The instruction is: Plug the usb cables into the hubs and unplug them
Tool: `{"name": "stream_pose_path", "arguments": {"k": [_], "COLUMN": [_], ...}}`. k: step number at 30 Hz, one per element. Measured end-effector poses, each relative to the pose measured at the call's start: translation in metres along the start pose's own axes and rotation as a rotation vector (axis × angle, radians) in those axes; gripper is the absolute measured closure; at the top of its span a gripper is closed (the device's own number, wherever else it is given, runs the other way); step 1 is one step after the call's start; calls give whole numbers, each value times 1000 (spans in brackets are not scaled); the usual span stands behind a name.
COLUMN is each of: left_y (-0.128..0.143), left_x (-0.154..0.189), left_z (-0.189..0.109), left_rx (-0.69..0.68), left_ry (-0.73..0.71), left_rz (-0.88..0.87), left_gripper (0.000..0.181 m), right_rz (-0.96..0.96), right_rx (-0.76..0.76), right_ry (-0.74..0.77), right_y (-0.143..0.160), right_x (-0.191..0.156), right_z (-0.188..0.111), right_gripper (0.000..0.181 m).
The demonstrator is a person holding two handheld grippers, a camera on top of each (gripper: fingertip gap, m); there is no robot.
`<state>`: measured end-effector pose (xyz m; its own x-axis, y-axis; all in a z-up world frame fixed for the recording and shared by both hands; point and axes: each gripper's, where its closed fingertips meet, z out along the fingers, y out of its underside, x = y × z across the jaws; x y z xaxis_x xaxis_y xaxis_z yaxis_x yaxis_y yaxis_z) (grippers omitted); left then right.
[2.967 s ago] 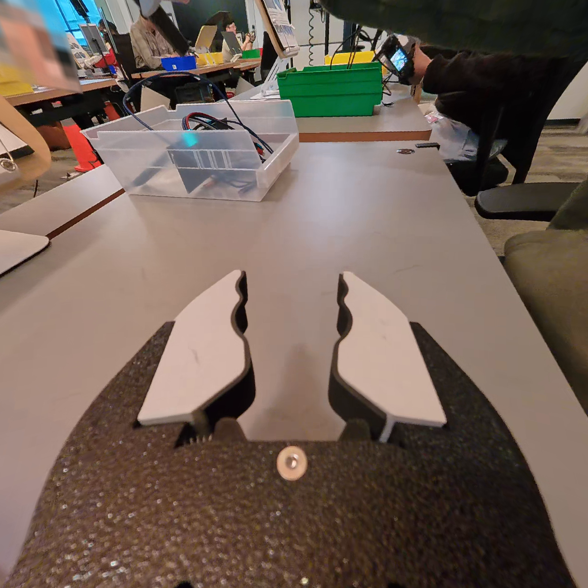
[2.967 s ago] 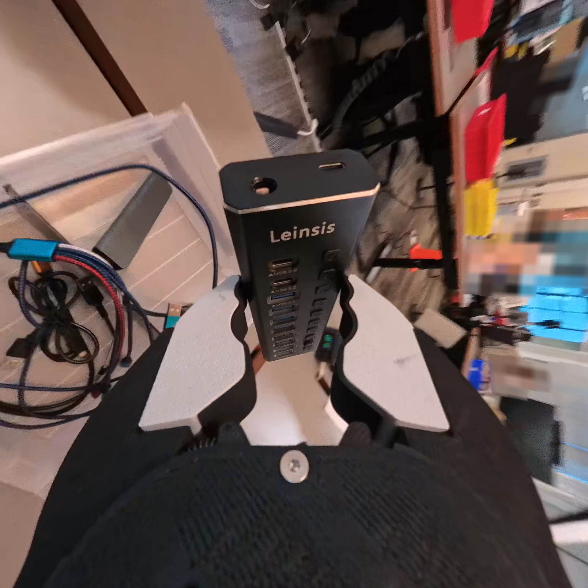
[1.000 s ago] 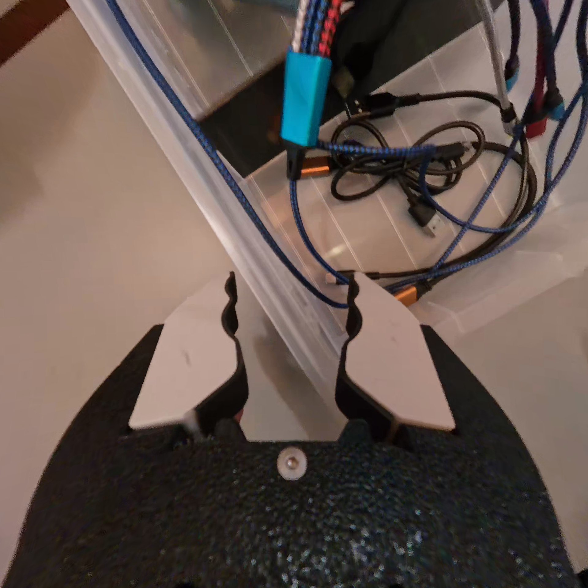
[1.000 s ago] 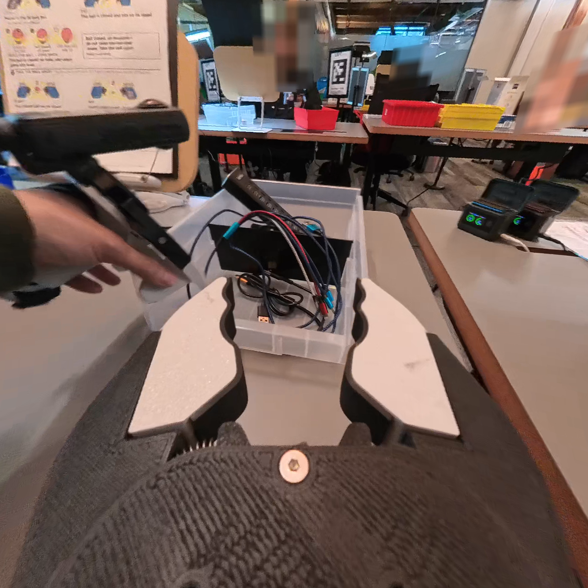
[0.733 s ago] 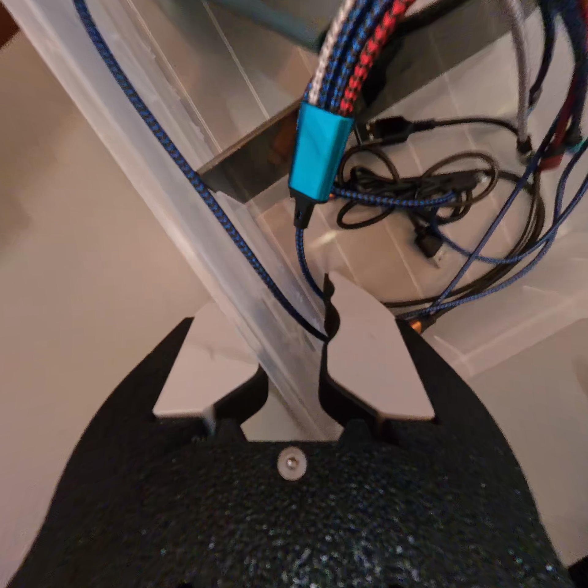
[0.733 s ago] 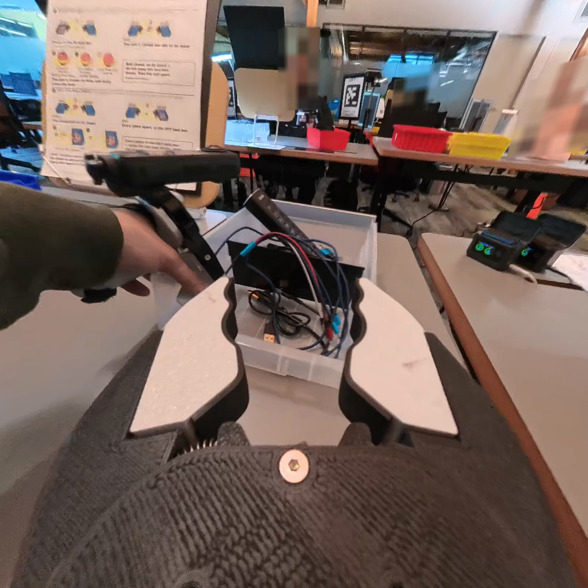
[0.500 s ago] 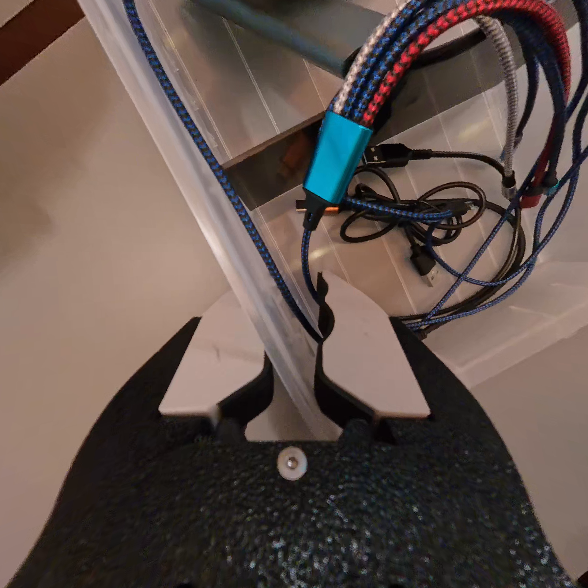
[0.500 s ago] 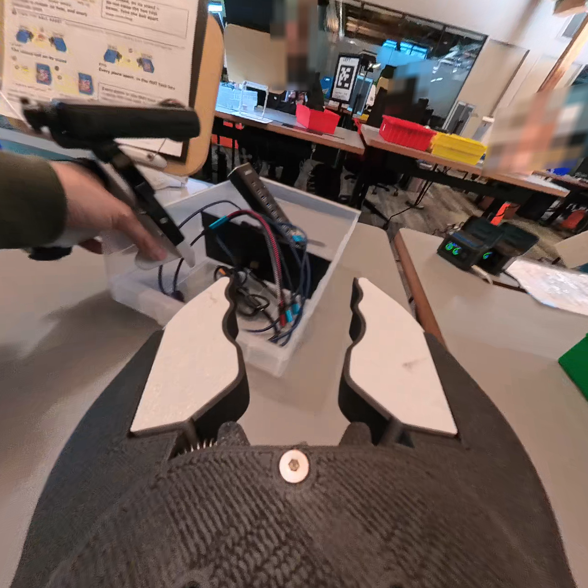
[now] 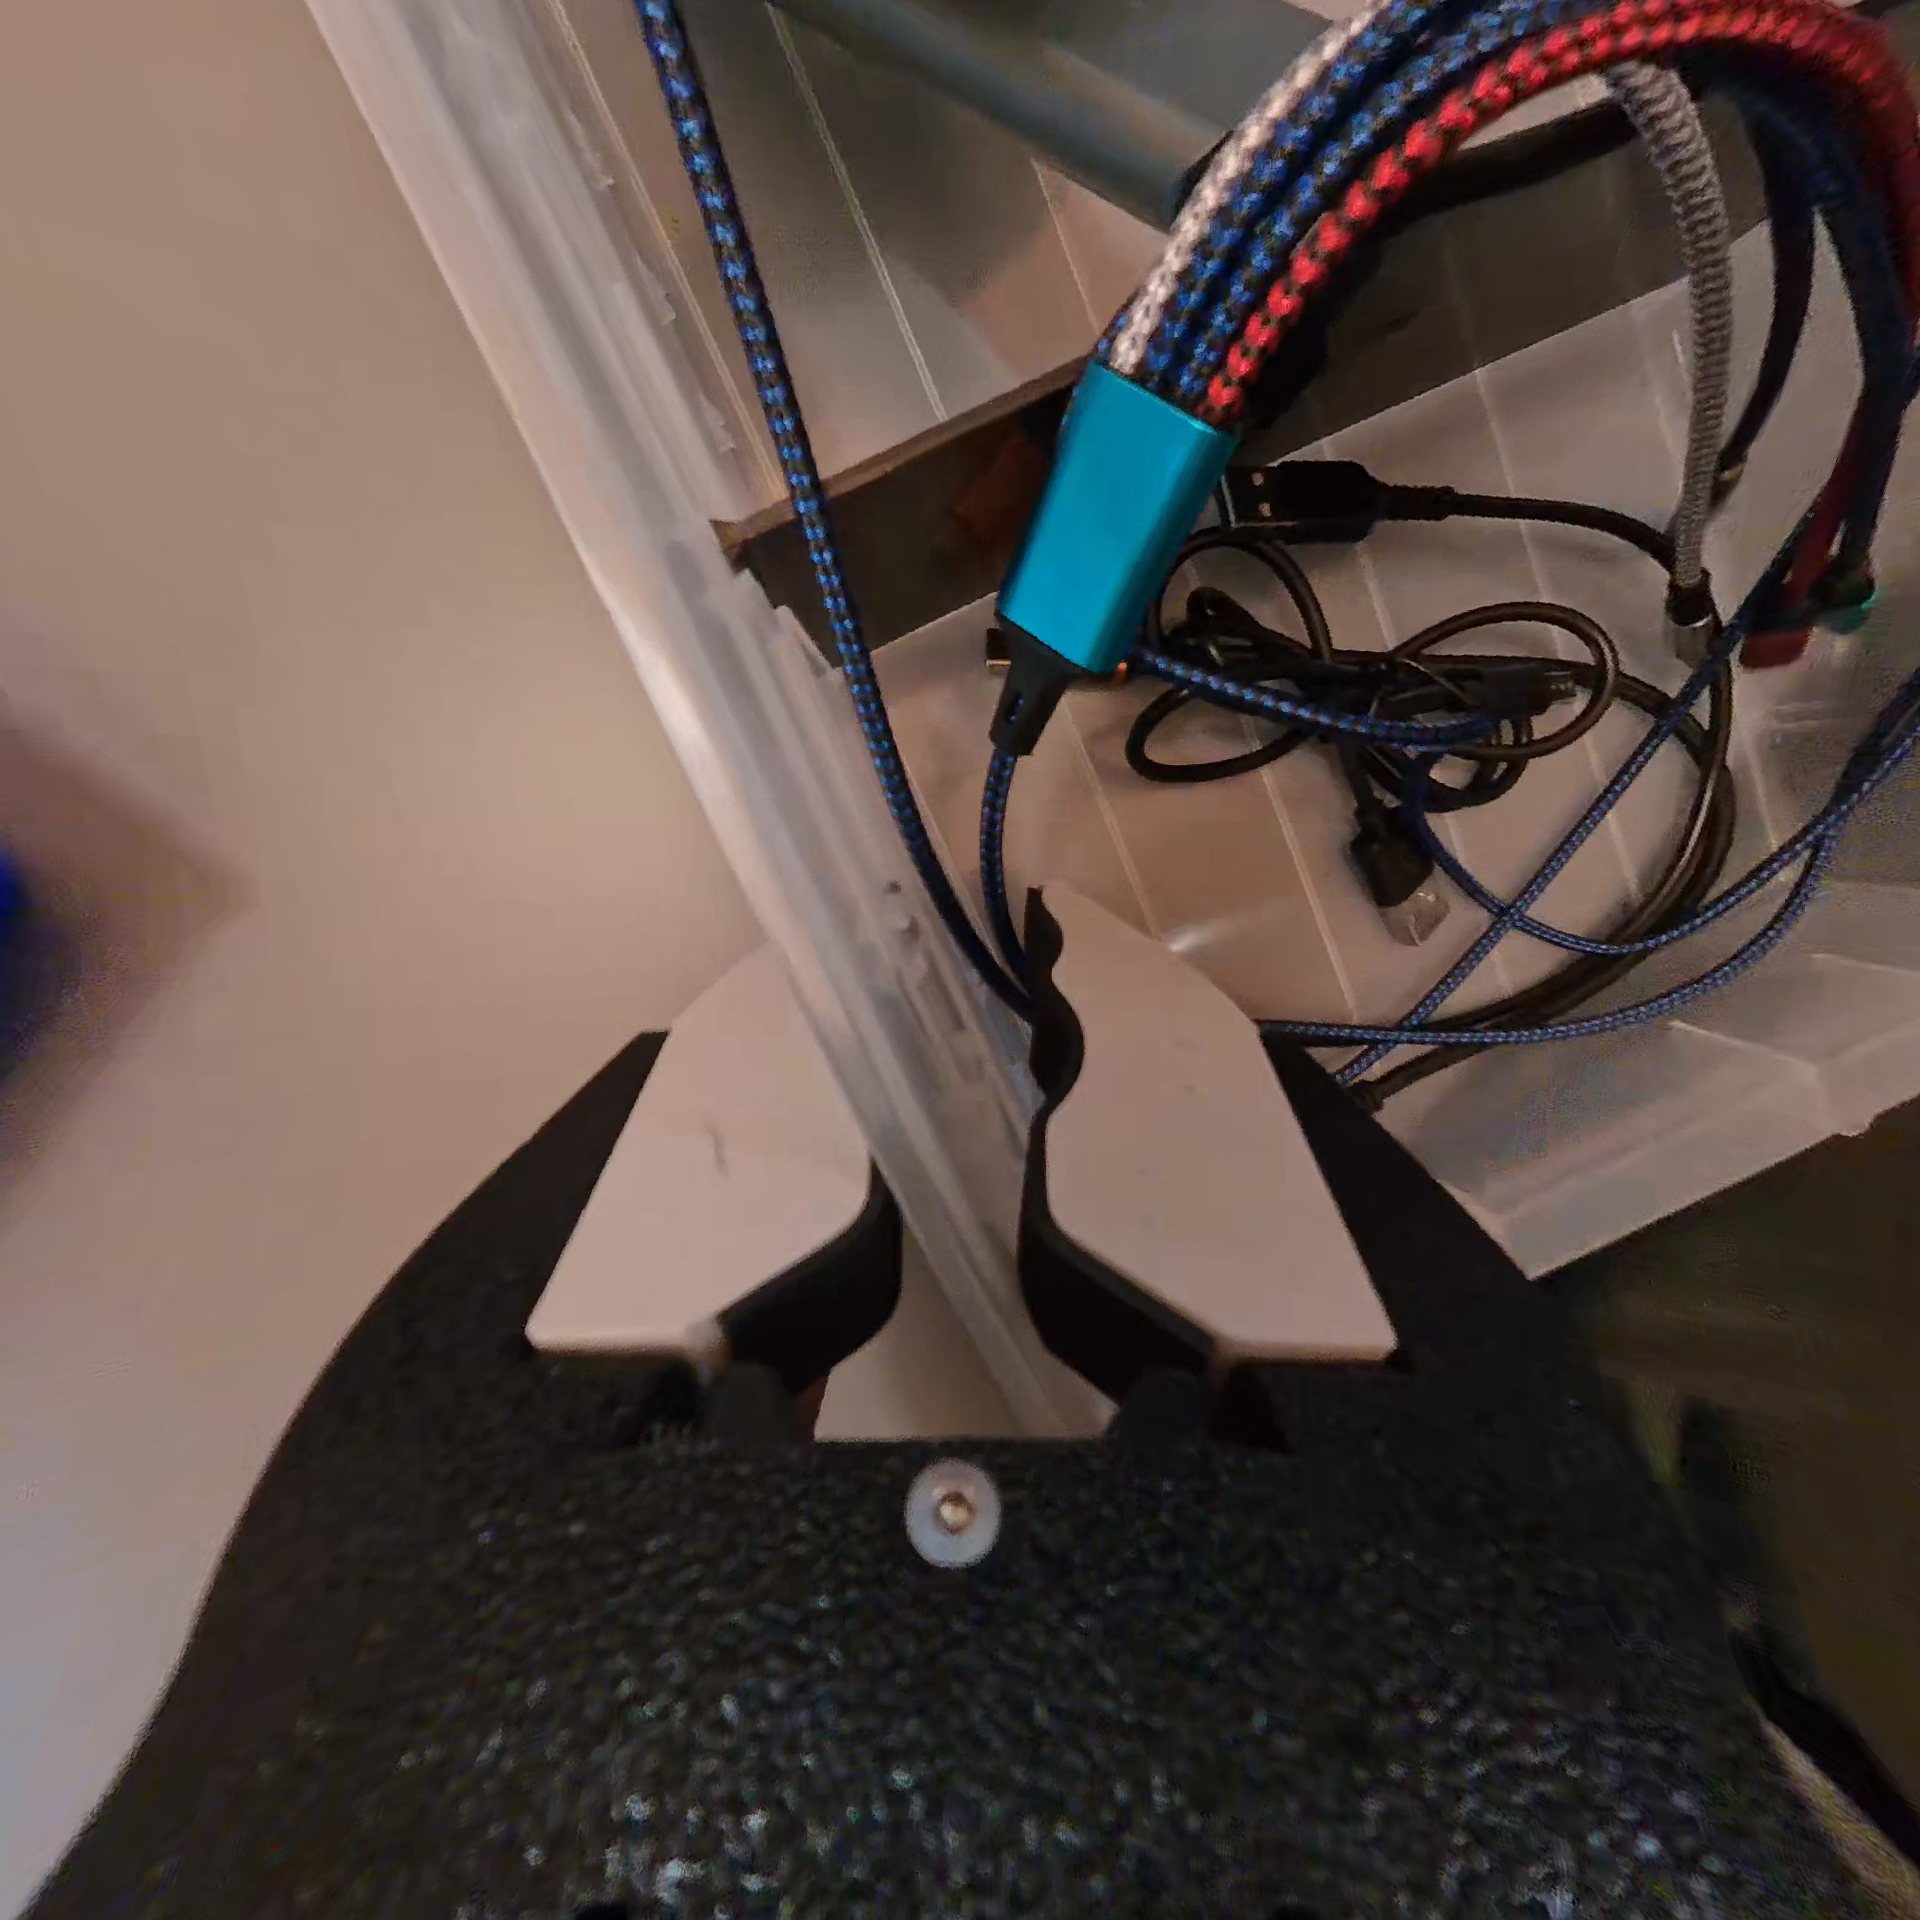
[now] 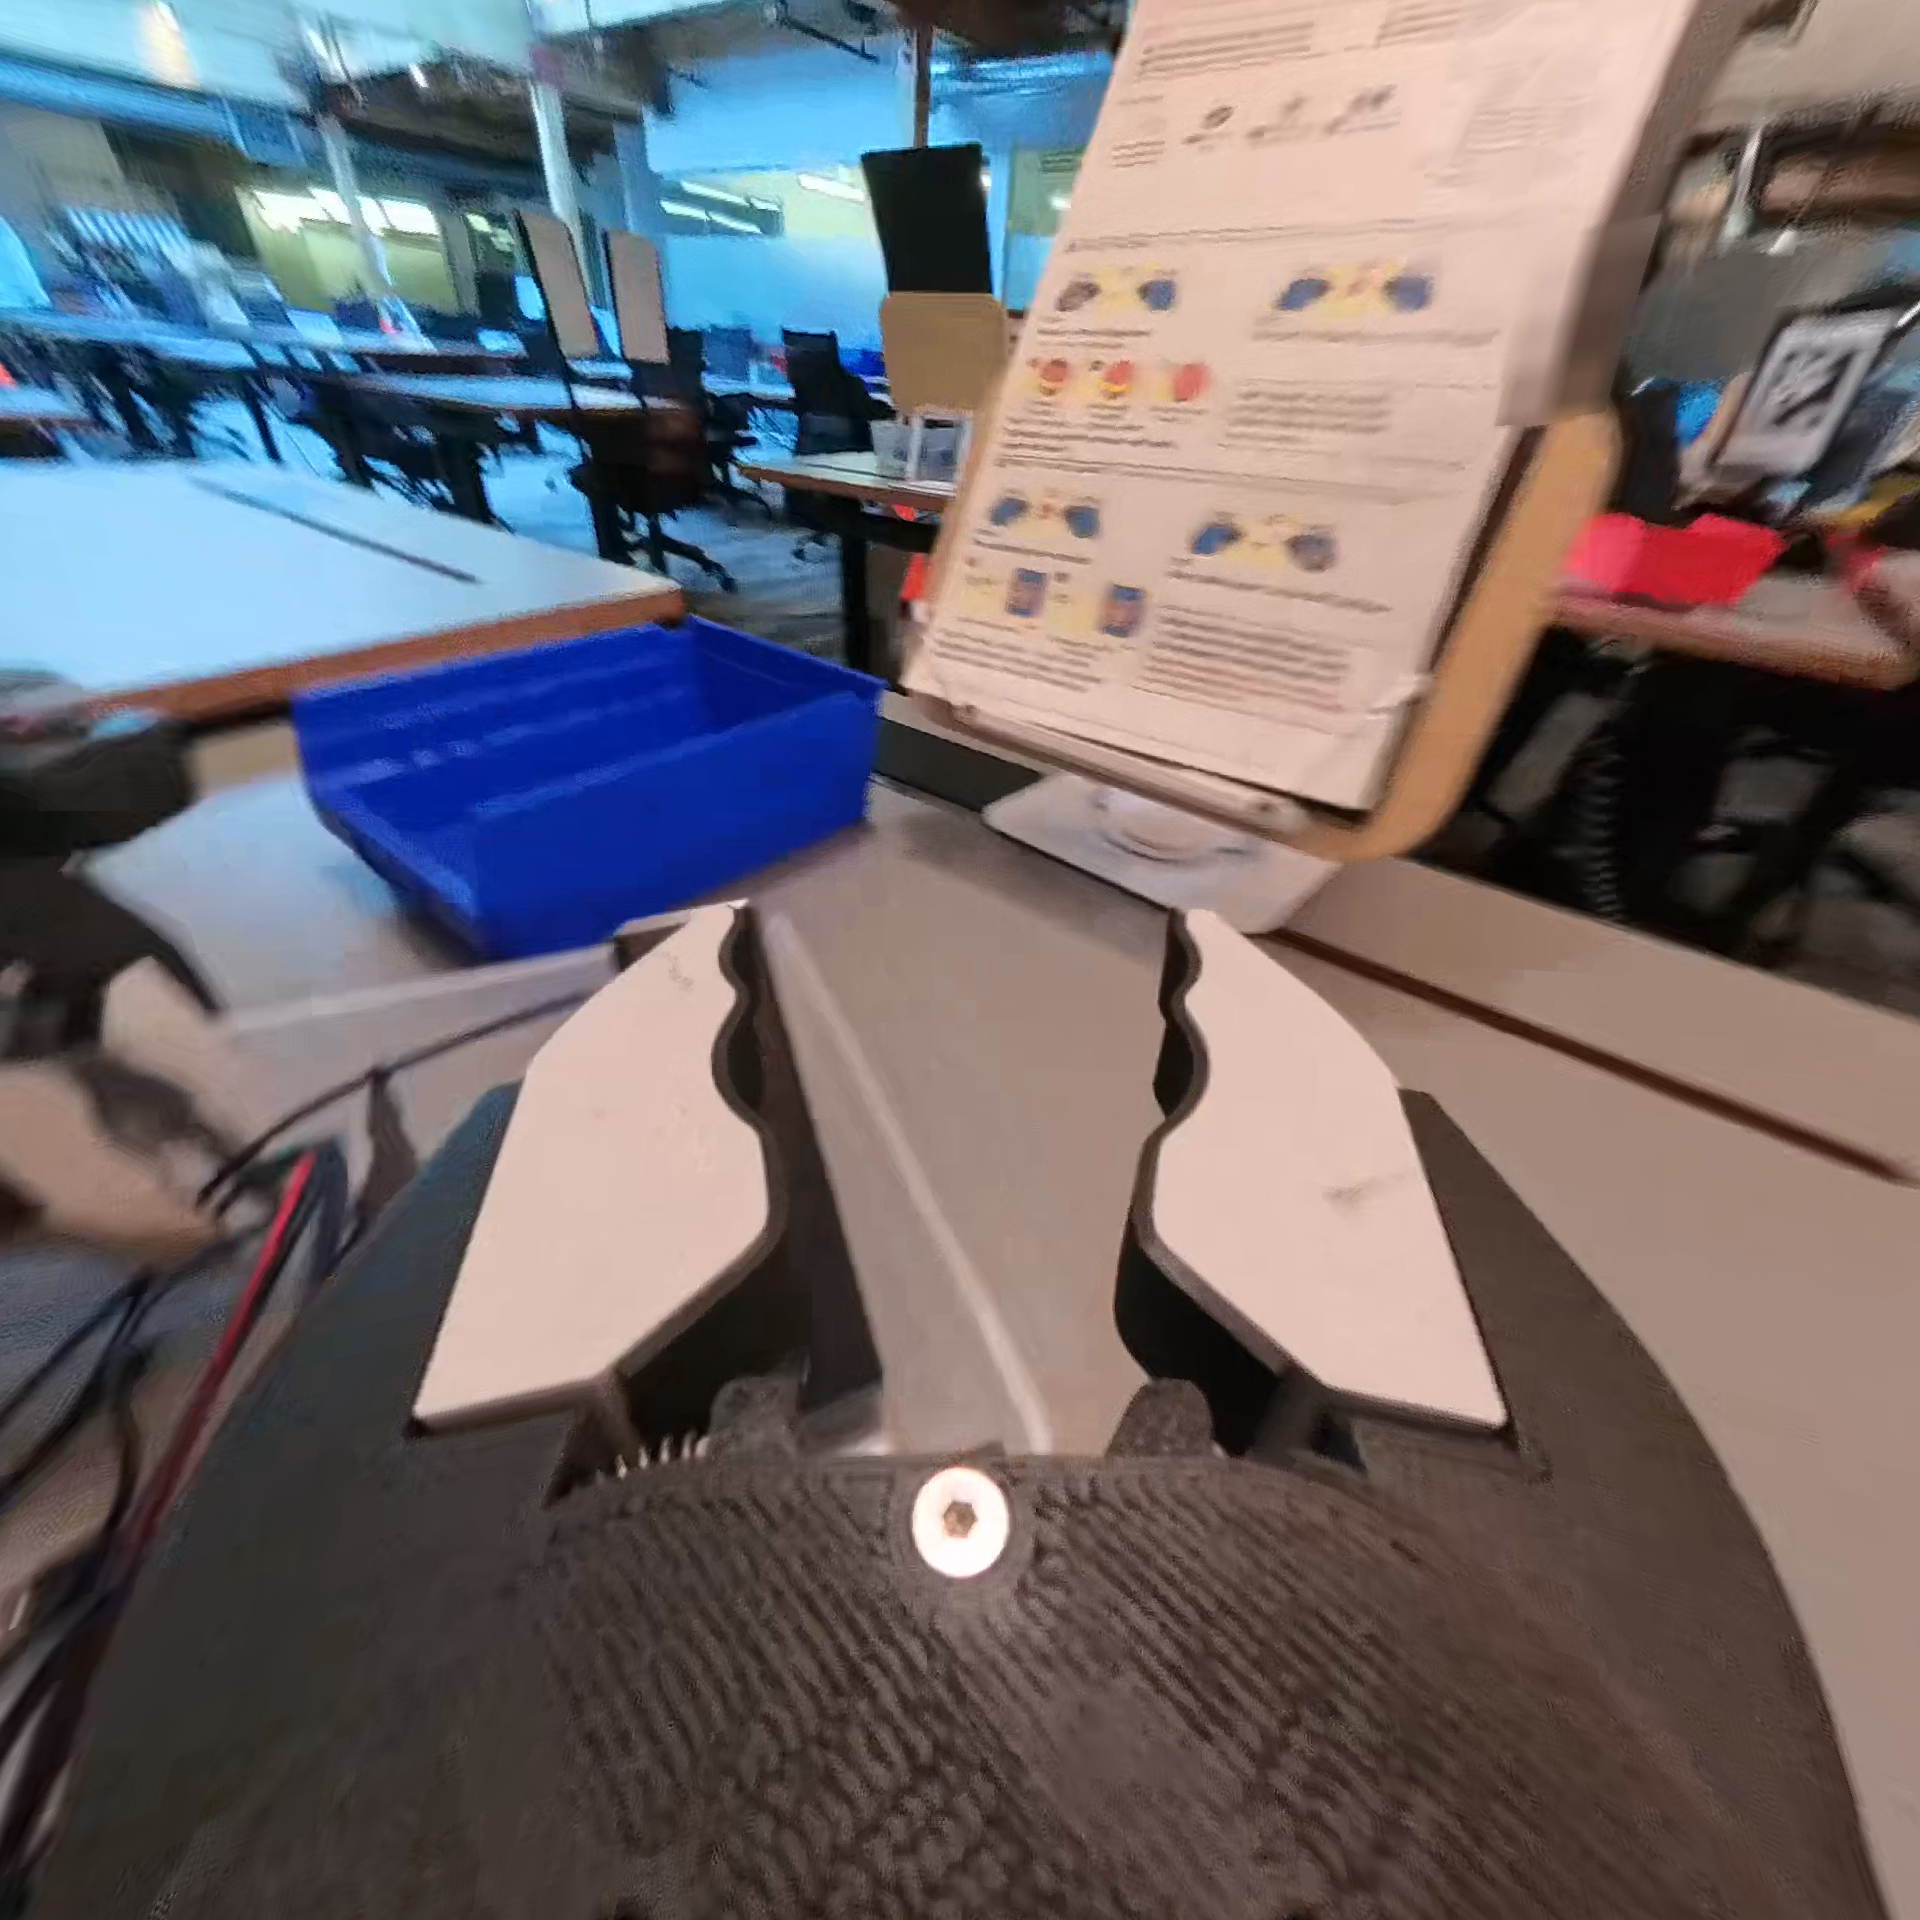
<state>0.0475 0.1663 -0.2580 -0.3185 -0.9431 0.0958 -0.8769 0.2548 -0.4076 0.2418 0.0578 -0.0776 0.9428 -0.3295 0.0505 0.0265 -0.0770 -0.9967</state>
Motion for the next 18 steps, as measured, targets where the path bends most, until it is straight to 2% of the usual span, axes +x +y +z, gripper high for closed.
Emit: {"name": "stream_pose_path", "arguments": {"k": [3, 6, 9, 12, 13, 14, 15, 17, 18], "left_y": [73, 130, 180, 224, 237, 250, 264, 288, 298], "left_x": [-8, -20, -29, -36, -38, -41, -45, -54, -59], "left_z": [-35, -65, -87, -108, -115, -123, -131, -148, -156], "left_rx": [-9, 4, 11, 10, 8, 8, 3, -11, -15], "left_ry": [-45, -117, -197, -259, -277, -294, -314, -360, -384], "left_rz": [-70, -227, -392, -519, -551, -581, -608, -664, -692], "left_gripper": [160, 160, 160, 160, 160, 160, 160, 160, 160], "right_rz": [169, 343, 440, 417, 409, 366, 308, 313, 321], "right_rx": [-78, -209, -303, -412, -411, -403, -427, -599, -653], "right_ry": [-101, -165, -239, -199, -203, -187, -144, -122, -137], "right_y": [7, 15, 23, 37, 34, 36, 47, 84, 96], "right_x": [-53, -104, -152, -172, -176, -177, -172, -176, -180], "right_z": [91, 171, 233, 269, 278, 287, 296, 303, 304], "right_gripper": [89, 75, 85, 78, 80, 90, 97, 78, 82]}}
